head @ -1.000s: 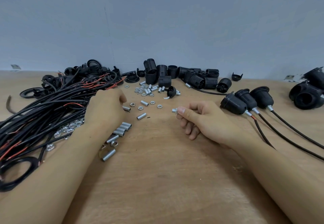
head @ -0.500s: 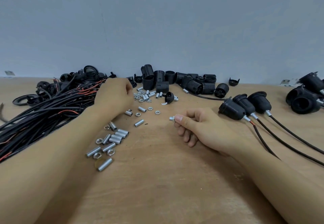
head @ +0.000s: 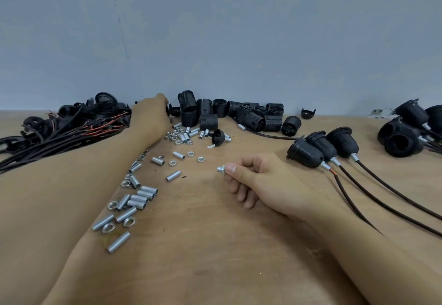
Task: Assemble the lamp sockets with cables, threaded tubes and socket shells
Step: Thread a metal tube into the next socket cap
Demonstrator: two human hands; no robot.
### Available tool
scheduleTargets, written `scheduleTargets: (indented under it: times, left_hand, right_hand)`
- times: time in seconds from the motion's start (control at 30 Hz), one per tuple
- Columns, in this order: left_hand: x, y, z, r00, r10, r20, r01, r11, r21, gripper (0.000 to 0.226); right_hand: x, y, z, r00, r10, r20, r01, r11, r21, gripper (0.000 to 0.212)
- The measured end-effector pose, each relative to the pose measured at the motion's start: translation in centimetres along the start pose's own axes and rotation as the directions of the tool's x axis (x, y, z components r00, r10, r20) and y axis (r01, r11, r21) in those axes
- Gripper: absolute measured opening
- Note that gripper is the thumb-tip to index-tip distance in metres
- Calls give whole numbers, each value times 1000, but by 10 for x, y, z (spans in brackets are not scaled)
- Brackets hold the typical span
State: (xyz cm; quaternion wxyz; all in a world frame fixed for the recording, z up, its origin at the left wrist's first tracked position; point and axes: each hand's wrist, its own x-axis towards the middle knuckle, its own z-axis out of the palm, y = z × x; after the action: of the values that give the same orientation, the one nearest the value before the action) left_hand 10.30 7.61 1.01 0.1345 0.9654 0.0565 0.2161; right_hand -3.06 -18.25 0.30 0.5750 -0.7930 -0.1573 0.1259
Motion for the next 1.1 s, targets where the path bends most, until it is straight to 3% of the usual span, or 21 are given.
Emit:
scheduleTargets:
  times: [0.13, 0.2, 0.23, 0.3, 0.37, 0.4, 0.47, 0.57, 0.67, 0.93, 1.1]
  left_hand:
    - [-18, 19, -22, 985, -90, -146, 39, 945, -324, 40]
    - [-36, 39, -39, 970, -188, -154, 68, 819, -570, 33]
    - [-50, 51, -45, 964, -239, -115, 89, 700, -709, 30]
    - [-88, 74, -52, 962, -271, 40, 132, 328, -935, 25]
    - [-127, 88, -48, 958, -177, 226, 226, -17, -974, 22]
    - [-143, 90, -45, 945, -114, 306, 293, -123, -948, 23]
    - [-165, 89, -39, 911, -19, 412, 397, -228, -889, 28]
    - [-171, 82, -36, 894, 34, 446, 437, -281, -855, 38]
    - [-168, 82, -36, 893, 64, 445, 445, -267, -855, 49]
    - [-162, 83, -28, 890, 43, 453, 452, -199, -869, 41]
    - [-161, 79, -30, 884, 46, 465, 459, -270, -846, 50]
  right_hand:
    - [0, 1, -1, 999, -20, -28, 21, 999, 42, 21]
    - [-2, -1, -3, 994, -47, -97, 52, 997, 55, 17]
    - [-2, -3, -6, 987, -65, -146, 74, 996, 56, 14]
    - [-4, -6, -12, 964, -108, -243, 125, 991, 55, 6]
    - [-6, -9, -17, 941, -147, -306, 174, 983, 62, 5]
    - [-6, -9, -19, 933, -161, -322, 196, 977, 78, 7]
    - [-8, -9, -19, 928, -182, -325, 227, 968, 107, 11]
    - [-8, -7, -12, 931, -227, -285, 258, 963, 76, 12]
    - [-6, -6, -11, 928, -255, -270, 279, 959, 52, 11]
    - [-4, -1, -13, 935, -285, -210, 299, 954, 38, 14]
    - [-4, 1, -12, 938, -282, -201, 295, 955, 39, 6]
